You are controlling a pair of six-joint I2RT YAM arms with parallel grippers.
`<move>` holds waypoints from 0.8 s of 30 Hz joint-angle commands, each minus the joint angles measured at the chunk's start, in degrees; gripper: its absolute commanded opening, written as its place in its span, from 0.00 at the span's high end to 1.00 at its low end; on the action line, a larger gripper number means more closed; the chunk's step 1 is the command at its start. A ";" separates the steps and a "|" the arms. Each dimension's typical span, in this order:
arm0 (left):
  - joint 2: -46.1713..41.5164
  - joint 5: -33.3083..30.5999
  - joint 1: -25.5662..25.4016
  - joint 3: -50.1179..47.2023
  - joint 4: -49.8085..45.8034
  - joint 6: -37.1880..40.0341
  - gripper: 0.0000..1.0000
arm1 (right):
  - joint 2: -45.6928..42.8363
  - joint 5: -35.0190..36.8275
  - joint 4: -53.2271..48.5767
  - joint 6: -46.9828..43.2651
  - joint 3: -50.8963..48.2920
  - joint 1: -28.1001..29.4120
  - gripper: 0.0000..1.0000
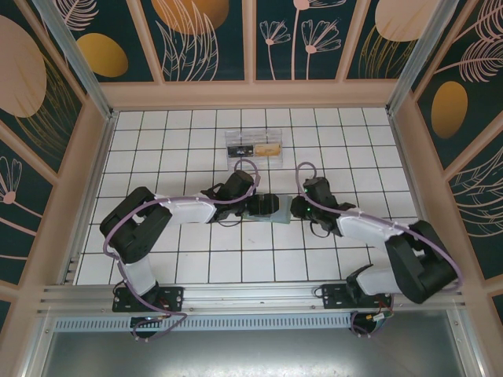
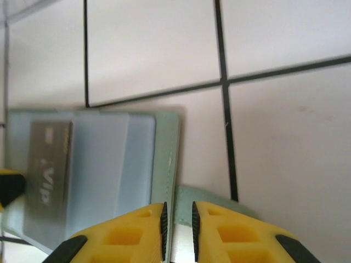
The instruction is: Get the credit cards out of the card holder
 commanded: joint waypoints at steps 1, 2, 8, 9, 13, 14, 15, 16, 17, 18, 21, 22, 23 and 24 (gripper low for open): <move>-3.53 -2.95 -0.32 0.68 -3.36 1.04 0.02 | -4.68 1.86 -0.70 1.20 -0.41 -0.60 0.78; -4.17 -3.89 -0.38 0.83 -4.18 1.39 0.02 | -5.03 1.36 -0.20 0.94 -0.09 -0.64 0.78; -8.63 -8.21 -0.23 1.26 -7.23 3.36 0.02 | -0.27 -11.24 4.21 1.95 2.93 -0.55 0.83; -8.76 -8.17 -0.23 1.29 -7.23 3.61 0.03 | 0.64 -12.89 5.40 2.57 3.23 -0.49 0.84; -7.99 -7.86 0.02 1.08 -6.73 3.71 0.17 | 5.35 -20.13 10.00 5.58 4.98 -0.53 0.87; -7.73 -7.90 0.19 0.89 -6.64 3.40 0.21 | 6.48 -21.81 10.97 6.40 5.47 -0.49 0.87; -7.63 -7.75 0.50 0.61 -6.26 3.35 0.31 | 7.37 -22.84 11.64 7.06 5.87 -0.55 0.87; -7.53 -7.57 0.77 0.22 -5.90 3.22 0.40 | 8.46 -24.01 12.31 7.68 6.23 -0.58 0.87; -7.53 -7.31 1.13 -0.12 -5.43 3.14 0.48 | 9.44 -24.83 12.72 8.18 6.51 -0.55 0.87; -7.54 -7.18 1.30 -0.37 -5.14 3.06 0.52 | 10.18 -25.33 13.03 8.50 6.73 -0.64 0.87; -7.06 -6.73 2.07 -0.63 -4.63 3.30 0.70 | 12.24 -27.21 14.99 9.79 6.26 -0.76 0.85; -6.61 -6.44 2.36 -0.69 -4.43 3.26 0.79 | 13.13 -28.39 16.13 10.25 6.05 -0.90 0.85; -6.19 -6.11 2.59 -0.65 -4.35 3.23 0.88 | 14.08 -29.69 17.32 10.91 5.80 -1.02 0.85; -5.68 -5.91 2.75 -0.72 -4.18 3.22 0.93 | 14.82 -30.61 18.29 11.37 5.62 -1.13 0.85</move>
